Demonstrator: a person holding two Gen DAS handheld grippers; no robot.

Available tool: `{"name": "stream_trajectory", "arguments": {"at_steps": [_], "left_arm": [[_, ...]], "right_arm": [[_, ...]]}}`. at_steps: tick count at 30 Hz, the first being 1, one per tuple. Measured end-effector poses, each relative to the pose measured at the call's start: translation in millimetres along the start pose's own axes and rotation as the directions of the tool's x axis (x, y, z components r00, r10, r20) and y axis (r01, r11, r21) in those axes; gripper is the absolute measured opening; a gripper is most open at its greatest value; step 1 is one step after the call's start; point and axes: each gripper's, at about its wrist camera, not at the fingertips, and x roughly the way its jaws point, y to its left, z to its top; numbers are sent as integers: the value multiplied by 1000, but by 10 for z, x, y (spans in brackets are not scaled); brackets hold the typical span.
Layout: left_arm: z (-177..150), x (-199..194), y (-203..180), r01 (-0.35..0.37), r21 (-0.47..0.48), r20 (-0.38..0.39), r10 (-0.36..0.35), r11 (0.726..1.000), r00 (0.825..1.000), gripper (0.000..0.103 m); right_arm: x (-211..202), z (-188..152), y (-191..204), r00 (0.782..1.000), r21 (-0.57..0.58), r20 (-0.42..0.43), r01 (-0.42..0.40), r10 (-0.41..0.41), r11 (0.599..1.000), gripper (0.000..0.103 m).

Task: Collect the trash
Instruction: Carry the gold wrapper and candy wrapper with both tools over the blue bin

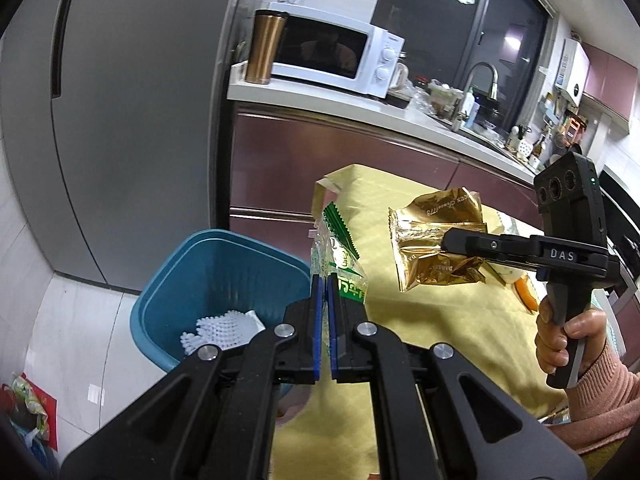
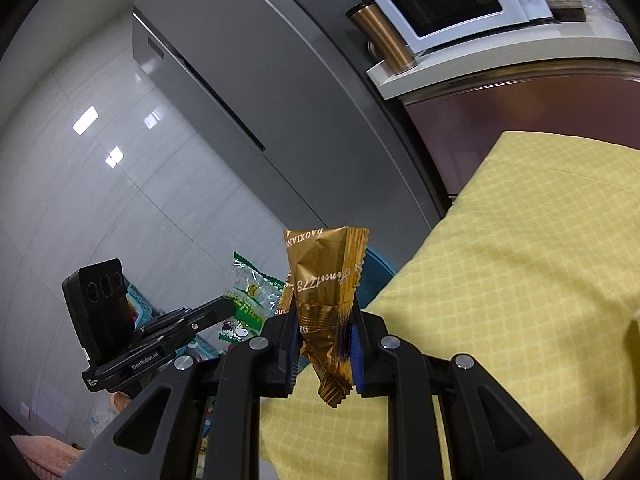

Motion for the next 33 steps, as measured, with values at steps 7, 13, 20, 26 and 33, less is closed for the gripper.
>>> {"name": "stream_trajectory", "arguments": {"at_steps": [7,13,20,26,33], "left_arm": [[-23,101,167,-25,-33,-18,25,999,1000,3],[-53,147,249,-41,-53,-28,39,998,999,3],[-84,166,322,-58,-68,-34,56,996,998,3],[-100,235,360,-73,-74,-47,69,995,996,3],[-135,316,405,-95,-84,-61,90,992,994,3]], "right_arm": [[220,47,55,999,-20,-34,-1,1,1000,19],[394,68,106,998,-41,-63,3,-5,999,19],[559,91,157,996,-57,-92,11,-16,998,19],[703,102,181,993,-70,-116,22,-30,997,19],[870,131,210,989,-87,-141,41,-53,995,19]]}}
